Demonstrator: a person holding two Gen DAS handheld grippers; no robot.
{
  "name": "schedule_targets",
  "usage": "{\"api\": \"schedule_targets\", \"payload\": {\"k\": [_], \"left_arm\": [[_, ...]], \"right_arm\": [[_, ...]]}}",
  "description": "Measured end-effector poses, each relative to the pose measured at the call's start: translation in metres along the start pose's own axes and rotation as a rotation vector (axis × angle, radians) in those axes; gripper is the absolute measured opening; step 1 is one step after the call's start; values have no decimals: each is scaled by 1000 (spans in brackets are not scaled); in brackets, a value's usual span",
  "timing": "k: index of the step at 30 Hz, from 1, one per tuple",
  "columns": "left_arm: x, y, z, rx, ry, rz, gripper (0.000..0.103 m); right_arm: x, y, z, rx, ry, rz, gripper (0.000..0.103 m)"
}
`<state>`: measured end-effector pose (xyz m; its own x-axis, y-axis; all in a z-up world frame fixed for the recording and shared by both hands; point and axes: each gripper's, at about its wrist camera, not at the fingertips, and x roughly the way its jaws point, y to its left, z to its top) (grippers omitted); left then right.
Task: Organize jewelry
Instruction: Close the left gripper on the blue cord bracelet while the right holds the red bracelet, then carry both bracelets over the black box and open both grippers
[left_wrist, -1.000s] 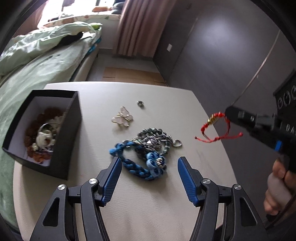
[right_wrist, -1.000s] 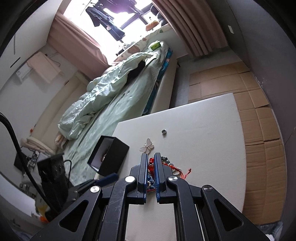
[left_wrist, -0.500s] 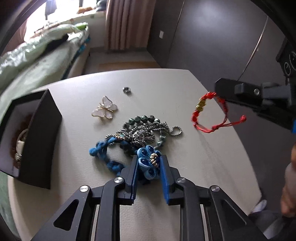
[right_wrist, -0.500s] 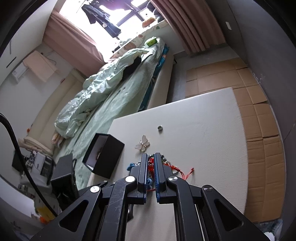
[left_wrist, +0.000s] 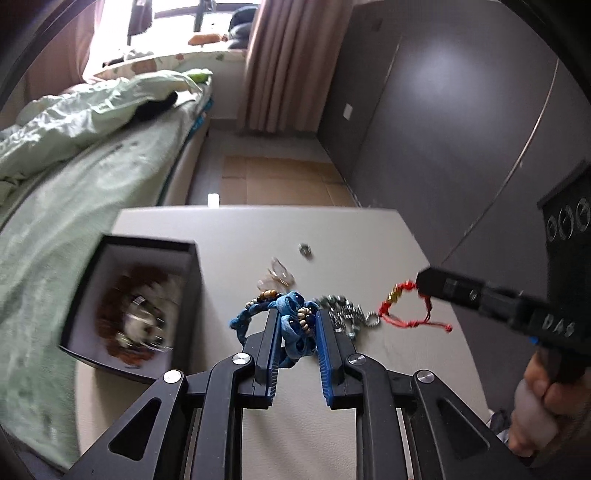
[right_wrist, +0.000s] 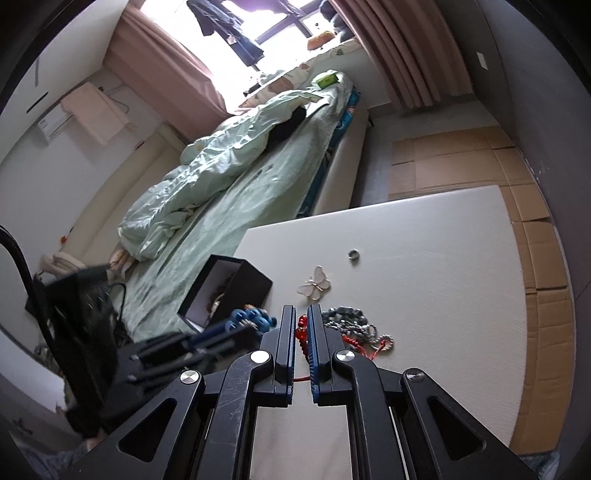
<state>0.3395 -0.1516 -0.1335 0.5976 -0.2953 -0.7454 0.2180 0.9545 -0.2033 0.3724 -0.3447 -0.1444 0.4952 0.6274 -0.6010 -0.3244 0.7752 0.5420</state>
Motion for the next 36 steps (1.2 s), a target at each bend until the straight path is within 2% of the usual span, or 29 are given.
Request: {"api": "schedule_targets", "payload": {"k": [12, 20, 23, 25, 27, 29, 31, 36], "left_arm": [[-53, 29, 26, -26, -93, 27, 19], [-54, 68, 28, -90, -91, 68, 20], [-48, 85, 28, -130, -69, 94, 23], [-44, 95, 28, -152, -53, 106, 31], [-43, 106, 27, -182, -56, 97, 68], [-48, 113, 25, -197, -88, 92, 79], [-54, 121, 22, -203, -118, 108, 79], [-56, 141, 19, -238, -106, 100, 79]], "right_arm": [[7, 24, 11, -28, -37, 66, 8], [28, 52, 20, -66, -34, 105, 8], [36, 62, 22, -77, -27, 115, 8], [44, 69, 23, -84, -18, 123, 8], [51, 75, 23, -92, -10, 127, 8], [60, 83, 24, -103, 3, 134, 8], [66, 88, 24, -112, 11, 137, 8], [82, 105, 25, -129, 20, 149, 8]]}}
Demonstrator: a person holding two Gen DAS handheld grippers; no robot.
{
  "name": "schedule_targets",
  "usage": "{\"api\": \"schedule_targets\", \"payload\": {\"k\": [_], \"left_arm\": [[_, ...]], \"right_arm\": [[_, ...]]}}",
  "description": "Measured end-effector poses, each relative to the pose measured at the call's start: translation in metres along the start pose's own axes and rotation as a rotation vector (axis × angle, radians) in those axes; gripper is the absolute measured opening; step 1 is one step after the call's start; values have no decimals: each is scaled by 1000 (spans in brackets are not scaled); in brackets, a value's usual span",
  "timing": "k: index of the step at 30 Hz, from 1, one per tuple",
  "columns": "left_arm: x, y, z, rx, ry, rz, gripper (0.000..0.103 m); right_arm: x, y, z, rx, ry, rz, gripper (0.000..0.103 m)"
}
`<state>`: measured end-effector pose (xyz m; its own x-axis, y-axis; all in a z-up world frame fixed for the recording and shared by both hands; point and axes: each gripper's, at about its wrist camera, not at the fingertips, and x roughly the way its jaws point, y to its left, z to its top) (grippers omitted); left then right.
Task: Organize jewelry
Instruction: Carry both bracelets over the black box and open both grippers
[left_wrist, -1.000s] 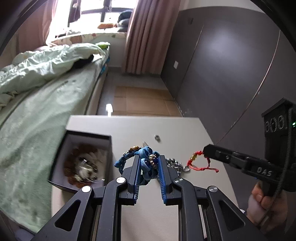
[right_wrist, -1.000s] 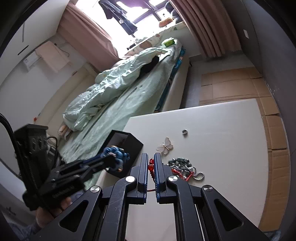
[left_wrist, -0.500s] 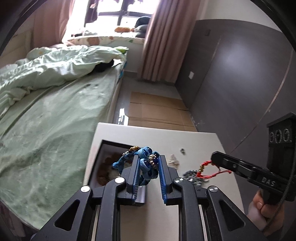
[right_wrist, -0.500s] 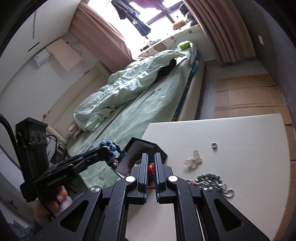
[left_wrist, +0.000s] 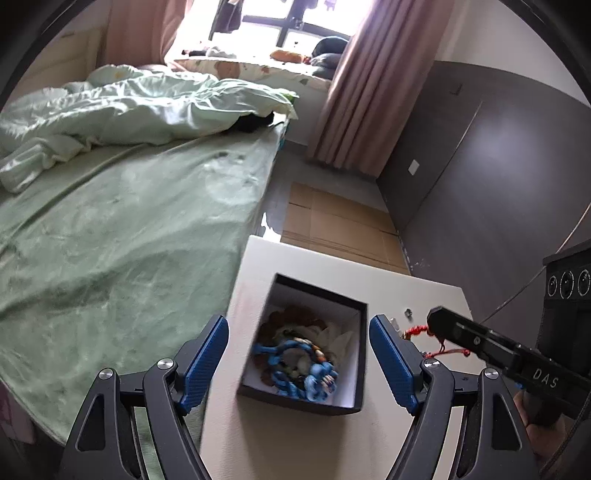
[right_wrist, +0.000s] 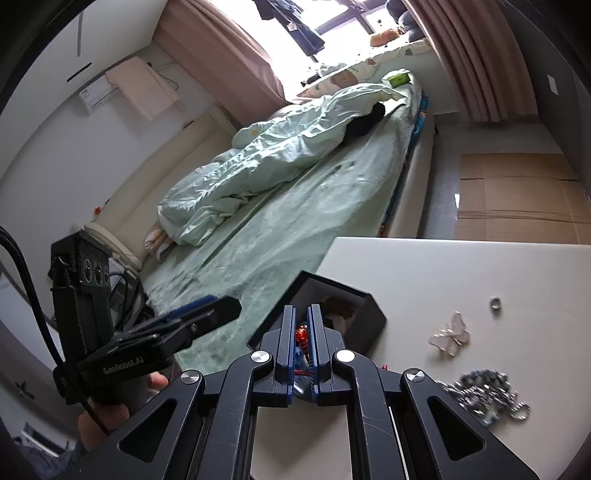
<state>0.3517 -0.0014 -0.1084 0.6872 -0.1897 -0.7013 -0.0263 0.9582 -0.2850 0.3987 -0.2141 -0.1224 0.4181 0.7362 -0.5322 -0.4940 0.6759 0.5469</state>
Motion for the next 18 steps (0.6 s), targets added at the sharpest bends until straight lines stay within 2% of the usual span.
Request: {"api": "schedule_targets", "payload": {"k": [7, 14, 16, 17, 18], "left_arm": [[-4, 28, -2, -31, -13, 18, 79], [-4, 41, -1, -60, -6, 28, 79], [-6, 40, -1, -56, -11, 28, 79], [-8, 39, -1, -51, -14, 28, 80], [-8, 38, 0, -48, -16, 25, 81]], "right_arm": [[22, 16, 4, -22, -1, 9, 8], [43, 35, 8, -80, -3, -25, 8], [48, 37, 9, -87, 20, -29, 24], [48, 38, 9, -90, 22, -45, 49], [46, 39, 9, -94, 13, -63, 68]]}}
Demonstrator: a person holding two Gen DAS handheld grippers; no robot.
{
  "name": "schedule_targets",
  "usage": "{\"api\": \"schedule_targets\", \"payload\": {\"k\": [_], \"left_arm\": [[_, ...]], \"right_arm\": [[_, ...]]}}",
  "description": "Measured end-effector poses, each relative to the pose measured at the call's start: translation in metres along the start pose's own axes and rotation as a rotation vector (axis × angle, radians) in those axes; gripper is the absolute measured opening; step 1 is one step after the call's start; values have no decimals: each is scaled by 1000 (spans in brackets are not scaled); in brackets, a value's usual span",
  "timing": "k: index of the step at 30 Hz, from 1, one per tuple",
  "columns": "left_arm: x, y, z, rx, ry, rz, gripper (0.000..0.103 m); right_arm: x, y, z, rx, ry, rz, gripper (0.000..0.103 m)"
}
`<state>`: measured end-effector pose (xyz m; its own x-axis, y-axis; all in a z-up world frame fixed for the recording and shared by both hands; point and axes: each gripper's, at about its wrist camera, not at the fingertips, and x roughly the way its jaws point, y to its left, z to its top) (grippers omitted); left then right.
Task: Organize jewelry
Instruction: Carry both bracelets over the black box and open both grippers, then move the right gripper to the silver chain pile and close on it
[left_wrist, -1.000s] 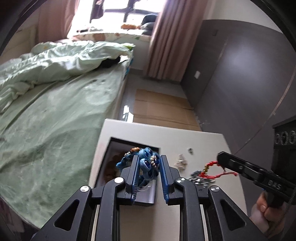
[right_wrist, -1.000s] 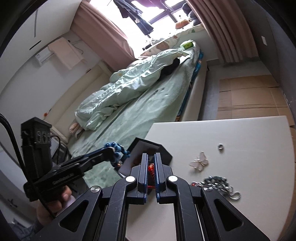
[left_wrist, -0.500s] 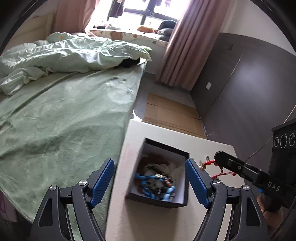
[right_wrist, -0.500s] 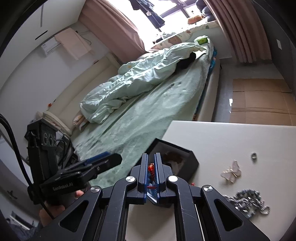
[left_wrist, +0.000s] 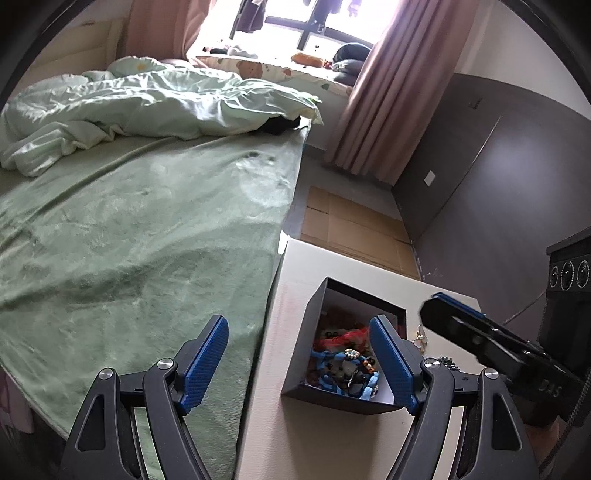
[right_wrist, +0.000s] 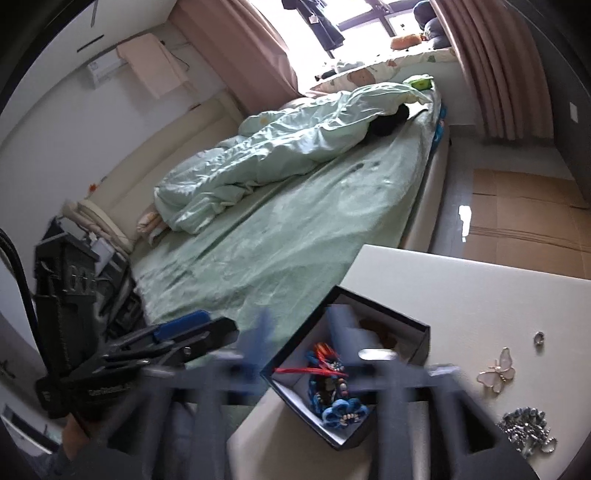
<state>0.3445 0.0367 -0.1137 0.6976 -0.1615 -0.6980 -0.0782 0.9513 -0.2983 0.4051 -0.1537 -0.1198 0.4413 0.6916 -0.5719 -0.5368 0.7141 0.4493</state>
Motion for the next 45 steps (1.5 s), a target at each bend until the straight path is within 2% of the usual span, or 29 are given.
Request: {"api": "schedule_targets", "payload": {"k": [1, 4, 8, 13, 17, 20, 29, 37, 41, 45], "left_arm": [[-1, -1, 0, 2, -2, -3, 82], [-4, -5, 1, 2, -15, -15, 89], [-7, -12, 0, 6, -24, -34, 94], [-10, -22, -3, 15, -31, -62, 97], [-12, -32, -4, 28, -45, -79, 103], [-14, -42, -5, 39, -48, -84, 103], [-11, -68, -12, 83, -34, -59, 103], [2, -89, -21, 134, -5, -78, 103], [8, -98, -25, 149, 7, -88, 102], [14, -106, -29, 160, 19, -103, 98]], "right_arm": [[-2, 0, 0, -3, -10, -14, 71], [-14, -7, 1, 13, -21, -11, 73], [-33, -23, 0, 40, -42, -34, 92], [-51, -41, -5, 60, -36, -65, 95], [-63, -50, -11, 59, -29, -104, 96], [-77, -58, -16, 63, -44, -115, 103], [-113, -94, -26, 133, -98, -137, 103], [-118, -118, -37, 178, -58, -180, 100], [-112, -127, -44, 192, -7, -194, 82], [-103, -139, -53, 209, 47, -211, 72]]}}
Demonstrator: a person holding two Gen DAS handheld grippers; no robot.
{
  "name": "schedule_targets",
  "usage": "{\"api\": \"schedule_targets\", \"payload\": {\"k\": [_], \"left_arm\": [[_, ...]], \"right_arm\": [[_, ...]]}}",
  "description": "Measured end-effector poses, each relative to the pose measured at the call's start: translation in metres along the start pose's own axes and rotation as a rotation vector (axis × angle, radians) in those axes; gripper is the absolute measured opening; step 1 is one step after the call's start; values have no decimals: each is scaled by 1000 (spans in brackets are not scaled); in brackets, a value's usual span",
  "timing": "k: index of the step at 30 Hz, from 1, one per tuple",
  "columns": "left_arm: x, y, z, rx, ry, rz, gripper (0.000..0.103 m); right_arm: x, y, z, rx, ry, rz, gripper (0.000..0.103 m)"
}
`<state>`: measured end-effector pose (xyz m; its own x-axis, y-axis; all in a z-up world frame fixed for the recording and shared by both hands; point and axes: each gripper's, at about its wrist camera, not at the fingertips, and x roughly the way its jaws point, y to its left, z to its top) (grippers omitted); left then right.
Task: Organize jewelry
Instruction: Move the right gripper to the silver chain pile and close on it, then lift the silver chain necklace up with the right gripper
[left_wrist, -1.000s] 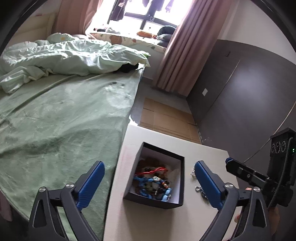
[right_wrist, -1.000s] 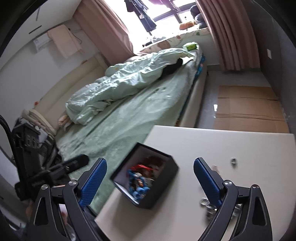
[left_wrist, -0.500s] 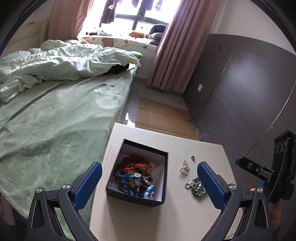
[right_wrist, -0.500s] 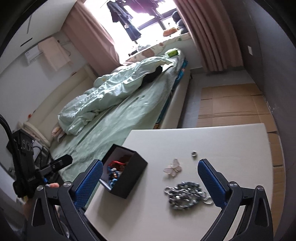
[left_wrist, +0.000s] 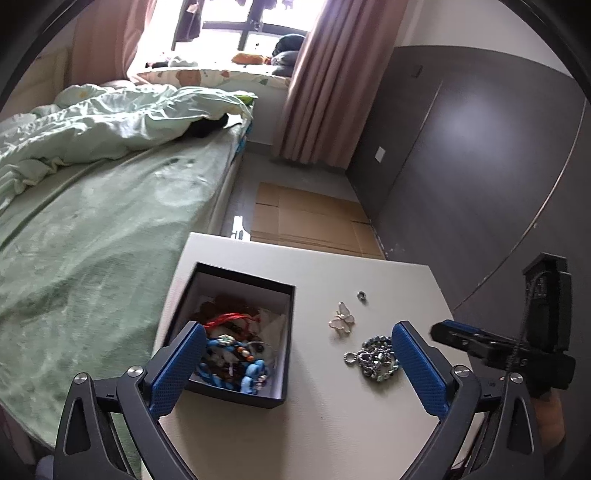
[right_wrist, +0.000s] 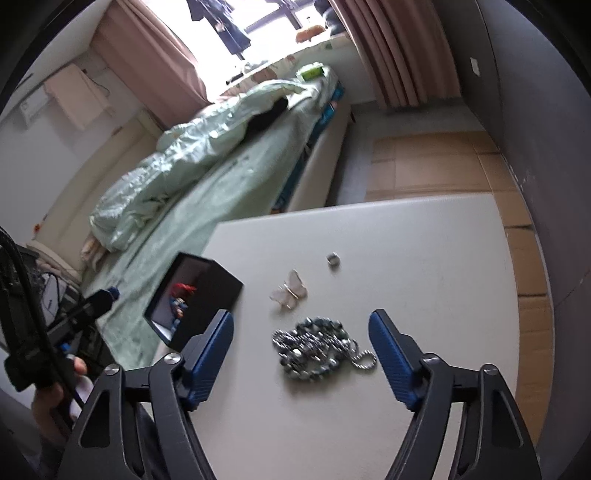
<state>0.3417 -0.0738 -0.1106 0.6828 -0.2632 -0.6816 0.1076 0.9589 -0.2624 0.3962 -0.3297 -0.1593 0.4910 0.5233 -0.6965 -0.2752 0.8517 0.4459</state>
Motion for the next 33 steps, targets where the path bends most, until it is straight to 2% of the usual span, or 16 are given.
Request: {"api": "schedule_targets", "payload": {"k": [3, 7, 11, 15, 16, 18, 21, 26, 27, 33], "left_arm": [[6, -4, -1, -3, 15, -14, 96], [13, -4, -3, -16, 24, -23, 95], [17, -2, -5, -29, 35, -27, 95], [17, 3, -4, -42, 40, -34, 95], [16, 5, -3, -45, 39, -36, 95], [15, 8, -2, -49, 39, -35, 95], [15, 9, -2, -48, 40, -31, 95], [17, 8, -3, -44, 49, -33, 95], [17, 7, -3, -44, 50, -34, 95], [20, -4, -2, -20, 57, -36, 95]], "right_arm": [[7, -5, -2, 7, 30, -9, 63], [19, -9, -4, 11, 69, -17, 59], [36, -9, -6, 1, 126, -28, 47], [50, -7, -7, -26, 173, -73, 45], [54, -7, -8, -30, 185, -82, 42], [59, -10, -9, -27, 201, -99, 26], [57, -14, -10, -18, 210, -121, 12], [53, -14, -12, -41, 206, -130, 11], [50, -13, -12, -41, 195, -125, 6], [27, -11, -7, -29, 117, -69, 6]]}}
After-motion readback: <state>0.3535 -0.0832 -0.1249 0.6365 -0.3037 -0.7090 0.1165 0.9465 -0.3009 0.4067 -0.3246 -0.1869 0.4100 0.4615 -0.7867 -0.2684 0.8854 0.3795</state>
